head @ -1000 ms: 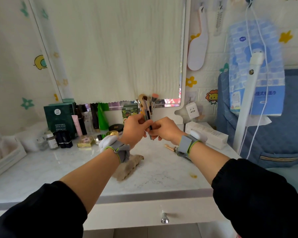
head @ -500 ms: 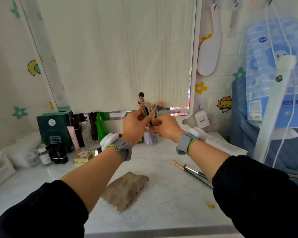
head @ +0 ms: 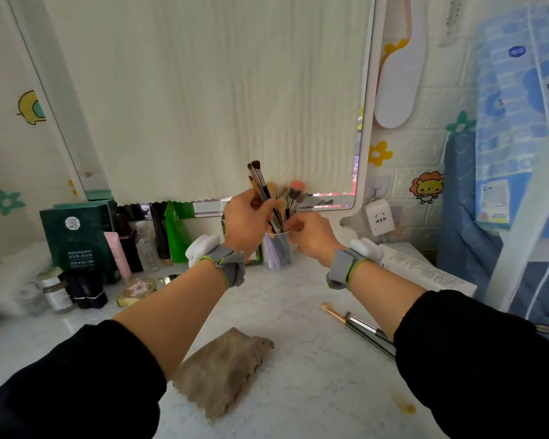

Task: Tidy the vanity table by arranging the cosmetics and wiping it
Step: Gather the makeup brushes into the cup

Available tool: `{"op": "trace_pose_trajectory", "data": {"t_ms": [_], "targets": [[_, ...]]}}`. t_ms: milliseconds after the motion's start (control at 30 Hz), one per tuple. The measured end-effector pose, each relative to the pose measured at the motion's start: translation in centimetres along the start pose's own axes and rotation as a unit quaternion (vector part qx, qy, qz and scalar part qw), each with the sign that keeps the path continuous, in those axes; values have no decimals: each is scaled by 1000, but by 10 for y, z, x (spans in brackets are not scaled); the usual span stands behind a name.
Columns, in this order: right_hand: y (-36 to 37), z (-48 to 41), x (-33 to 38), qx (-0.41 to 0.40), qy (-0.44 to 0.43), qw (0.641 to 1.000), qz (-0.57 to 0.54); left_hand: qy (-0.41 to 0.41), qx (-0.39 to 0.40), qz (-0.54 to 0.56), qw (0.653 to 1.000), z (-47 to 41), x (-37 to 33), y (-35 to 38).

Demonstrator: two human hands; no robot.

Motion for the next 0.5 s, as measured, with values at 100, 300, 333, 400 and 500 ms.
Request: {"op": "trace_pose_trajectory", "data": {"t_ms": [100,300,333,400,500], "targets": [[1,-1,-3,-2,0,1000,3,-8,-4,-11,1000,-2,7,2],[5,0,-7,4,-5,1000,2,7,13,-30,999,2,15,7],[6,0,-7,4,-5,1000,0,8,12,-36,999,1,15,8],[7,0,-8,3,-3,1000,-3,9,15,-59,998,-1,13,11],[7,-1,-12,1,2,1000,-5,5,32,-85,996,0,13,19]]}}
Point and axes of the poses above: each hand's wrist, its own z-axis away from the middle knuckle, its own y-axis out of the palm, x = y × z, the point moved 10 cm from there along -z, towards the middle knuckle, and after that the axes turned 15 degrees about -y, right-handed, at the moved point
